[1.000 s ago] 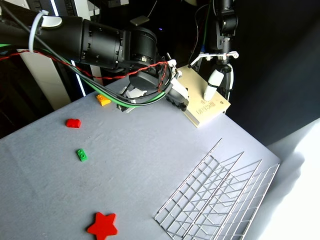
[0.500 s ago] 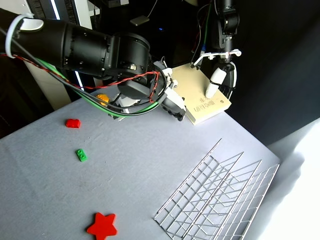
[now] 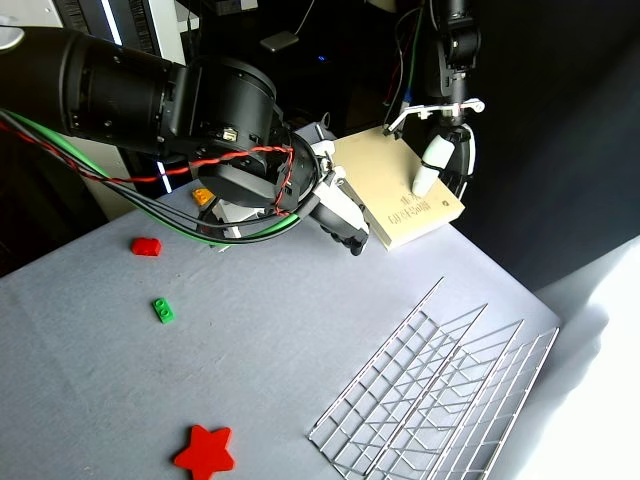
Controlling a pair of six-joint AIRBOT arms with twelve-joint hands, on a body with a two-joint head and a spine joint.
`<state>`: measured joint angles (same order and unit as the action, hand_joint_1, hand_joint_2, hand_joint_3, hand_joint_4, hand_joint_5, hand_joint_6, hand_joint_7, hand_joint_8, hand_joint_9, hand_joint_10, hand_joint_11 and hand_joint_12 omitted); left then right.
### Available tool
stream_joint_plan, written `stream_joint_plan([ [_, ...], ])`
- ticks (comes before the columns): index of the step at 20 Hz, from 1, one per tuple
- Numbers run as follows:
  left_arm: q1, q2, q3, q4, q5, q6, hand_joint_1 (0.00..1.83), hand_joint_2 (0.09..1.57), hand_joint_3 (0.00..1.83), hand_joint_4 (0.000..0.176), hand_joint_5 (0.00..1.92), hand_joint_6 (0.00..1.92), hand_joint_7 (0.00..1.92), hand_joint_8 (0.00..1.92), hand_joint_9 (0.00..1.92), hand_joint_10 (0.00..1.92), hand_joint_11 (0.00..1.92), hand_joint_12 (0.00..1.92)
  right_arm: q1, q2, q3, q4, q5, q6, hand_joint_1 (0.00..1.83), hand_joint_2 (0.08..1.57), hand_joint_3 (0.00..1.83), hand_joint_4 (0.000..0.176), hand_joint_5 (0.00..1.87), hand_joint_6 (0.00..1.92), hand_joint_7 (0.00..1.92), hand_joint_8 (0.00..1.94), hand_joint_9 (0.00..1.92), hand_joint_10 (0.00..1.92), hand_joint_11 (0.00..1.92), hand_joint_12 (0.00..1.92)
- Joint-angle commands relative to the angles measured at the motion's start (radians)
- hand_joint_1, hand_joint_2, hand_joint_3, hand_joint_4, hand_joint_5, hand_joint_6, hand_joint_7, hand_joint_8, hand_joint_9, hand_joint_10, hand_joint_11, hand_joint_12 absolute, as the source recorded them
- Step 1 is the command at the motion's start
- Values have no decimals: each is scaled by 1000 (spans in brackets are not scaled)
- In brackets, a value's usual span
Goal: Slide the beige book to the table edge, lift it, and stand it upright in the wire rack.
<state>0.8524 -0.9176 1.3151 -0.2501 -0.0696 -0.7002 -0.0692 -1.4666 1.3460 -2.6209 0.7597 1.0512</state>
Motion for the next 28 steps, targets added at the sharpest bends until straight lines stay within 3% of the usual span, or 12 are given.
stream_joint_plan([
  [1,-4,13,12,4,-96,9,1475,1218,0,0,718,1337,590,1345,702,1368,688,1587,14,12,-8,26,-29,6,201,1085,1,0,189,0,191,0,187,0,0,631],
  [13,-56,99,-14,4,-182,2,1483,1199,0,0,701,1318,642,1341,794,1295,683,1543,34,151,-67,17,-30,16,206,1091,1,0,198,0,208,1,201,2,0,674],
  [17,-92,150,-28,3,-214,-1,1475,1221,0,0,722,1335,561,1374,680,1390,698,1564,33,215,-74,14,-65,52,238,1078,0,0,228,6,241,7,227,7,0,718],
  [23,-109,174,-16,3,-402,-62,1481,1198,0,0,728,1289,668,1293,747,1300,700,1587,37,307,-106,22,-75,104,225,1079,0,0,199,1,216,1,211,1,0,674],
  [28,-114,157,29,-32,-562,-56,1480,1200,0,0,731,1283,658,1297,716,1332,725,1570,40,384,-158,24,-76,164,242,1076,0,0,213,3,230,0,228,2,0,745],
])
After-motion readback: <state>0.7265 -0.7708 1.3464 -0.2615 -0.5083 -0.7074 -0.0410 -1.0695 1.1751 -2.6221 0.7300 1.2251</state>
